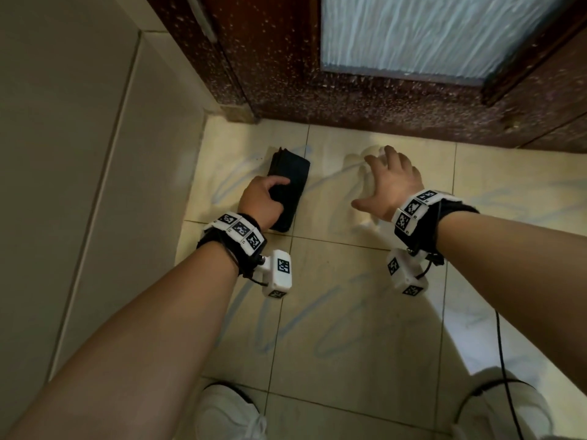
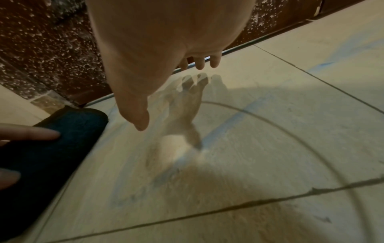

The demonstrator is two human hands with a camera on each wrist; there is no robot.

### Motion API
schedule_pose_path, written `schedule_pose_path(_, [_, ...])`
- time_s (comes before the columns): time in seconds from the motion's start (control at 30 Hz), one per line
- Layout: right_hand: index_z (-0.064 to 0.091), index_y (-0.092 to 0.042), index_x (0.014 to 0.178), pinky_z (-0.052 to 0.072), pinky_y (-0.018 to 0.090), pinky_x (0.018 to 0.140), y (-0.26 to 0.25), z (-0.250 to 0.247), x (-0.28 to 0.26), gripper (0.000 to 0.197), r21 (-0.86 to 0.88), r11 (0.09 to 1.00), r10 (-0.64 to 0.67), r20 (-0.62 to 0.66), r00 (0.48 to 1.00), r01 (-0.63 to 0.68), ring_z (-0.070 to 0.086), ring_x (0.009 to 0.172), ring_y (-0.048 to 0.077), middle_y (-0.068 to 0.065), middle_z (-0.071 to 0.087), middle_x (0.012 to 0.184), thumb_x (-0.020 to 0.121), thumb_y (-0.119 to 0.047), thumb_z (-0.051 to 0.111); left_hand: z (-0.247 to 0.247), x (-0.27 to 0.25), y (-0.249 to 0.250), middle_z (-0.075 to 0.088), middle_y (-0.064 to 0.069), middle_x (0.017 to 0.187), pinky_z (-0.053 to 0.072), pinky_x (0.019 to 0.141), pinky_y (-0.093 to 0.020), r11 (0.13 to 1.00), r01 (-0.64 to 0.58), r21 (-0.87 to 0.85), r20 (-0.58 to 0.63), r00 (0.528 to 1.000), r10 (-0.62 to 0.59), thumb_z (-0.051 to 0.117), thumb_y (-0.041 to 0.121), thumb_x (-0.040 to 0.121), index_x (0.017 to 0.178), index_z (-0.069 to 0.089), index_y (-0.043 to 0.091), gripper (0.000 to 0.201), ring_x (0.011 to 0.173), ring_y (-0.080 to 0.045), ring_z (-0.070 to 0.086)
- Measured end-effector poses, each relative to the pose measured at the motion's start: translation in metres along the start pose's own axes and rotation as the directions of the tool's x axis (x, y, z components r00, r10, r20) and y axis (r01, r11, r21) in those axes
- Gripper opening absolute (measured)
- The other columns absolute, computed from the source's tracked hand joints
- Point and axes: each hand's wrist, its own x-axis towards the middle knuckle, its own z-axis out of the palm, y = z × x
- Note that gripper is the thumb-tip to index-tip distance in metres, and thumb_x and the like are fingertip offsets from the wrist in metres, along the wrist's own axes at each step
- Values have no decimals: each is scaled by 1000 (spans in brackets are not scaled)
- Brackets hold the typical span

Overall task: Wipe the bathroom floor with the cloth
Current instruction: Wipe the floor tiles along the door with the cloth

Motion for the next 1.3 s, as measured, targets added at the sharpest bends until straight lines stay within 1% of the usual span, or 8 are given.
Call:
schedule_pose_path(0.07, [22, -26, 152, 22, 50, 117, -2, 0, 2, 101, -20, 1000, 22, 17, 1000, -21, 15, 146, 36, 12, 11, 161, 70, -63, 69, 3, 0, 0, 48, -10, 131, 47, 96, -27, 987, -9, 159, -1, 1000, 9, 64, 3, 79, 133, 56, 27, 59, 112, -28, 56])
schedule_pose_path(0.13, [19, -24, 152, 21, 51, 117, -3, 0, 3, 104, -36, 998, 48, 36, 998, -46, 14, 146, 37, 12, 9, 162, 70, -64, 69, 6, 0, 0, 43, -11, 133, 48, 98, -37, 956, 17, 291, -2, 1000, -17, 65, 15, 82, 139, 48, 31, 62, 113, -32, 54])
schedule_pose_path(0.3, [20, -19, 149, 32, 53, 110, 1, 4, 3, 105, -35, 996, 89, 55, 994, -87, 25, 139, 37, 13, 18, 155, 68, -61, 71, 3, -6, 2, 31, -6, 144, 41, 99, -46, 819, 94, 566, -59, 996, -73, 65, 31, 83, 141, 43, 36, 62, 127, -32, 34])
schedule_pose_path(0.47, [29, -16, 142, 36, 53, 106, 12, 11, 0, 98, -44, 995, 93, 79, 993, -90, 23, 138, 33, 12, 23, 150, 66, -58, 74, 10, -3, 6, 32, -5, 140, 46, 92, -50, 837, -11, 547, -100, 992, 78, 61, 27, 87, 138, 46, 34, 54, 125, -30, 32])
schedule_pose_path(0.6, [30, -15, 142, 34, 52, 108, 12, 13, 0, 97, -82, 994, 81, 82, 993, -75, 19, 141, 32, 13, 20, 151, 67, -58, 74, 18, -1, 3, 29, -7, 145, 47, 94, -49, 833, -45, 551, -17, 998, 65, 58, 24, 90, 142, 43, 34, 55, 125, -33, 31])
schedule_pose_path(0.93, [27, -13, 145, 29, 54, 112, 6, 11, 5, 100, -93, 990, 119, 110, 987, -109, 11, 146, 34, 14, 11, 158, 69, -55, 78, 13, -2, 5, 25, -9, 147, 41, 96, -38, 849, -56, 525, 22, 998, 53, 58, 17, 92, 145, 40, 31, 58, 126, -34, 30])
schedule_pose_path(1.1, [24, -14, 148, 28, 55, 113, 9, 13, 4, 105, -77, 992, 107, 105, 989, -99, 9, 147, 35, 14, 7, 159, 68, -55, 79, 22, -5, 7, 24, -3, 152, 46, 94, -51, 775, -30, 632, -3, 999, 40, 56, 18, 92, 145, 35, 36, 60, 127, -33, 29])
schedule_pose_path(1.3, [21, -14, 149, 27, 54, 112, 7, 12, 3, 105, -90, 990, 117, 110, 987, -107, 7, 148, 34, 15, 3, 161, 70, -54, 79, 28, -7, -3, 20, -5, 155, 48, 92, -48, 727, -86, 681, 18, 995, 101, 55, 23, 96, 149, 33, 33, 59, 130, -35, 26])
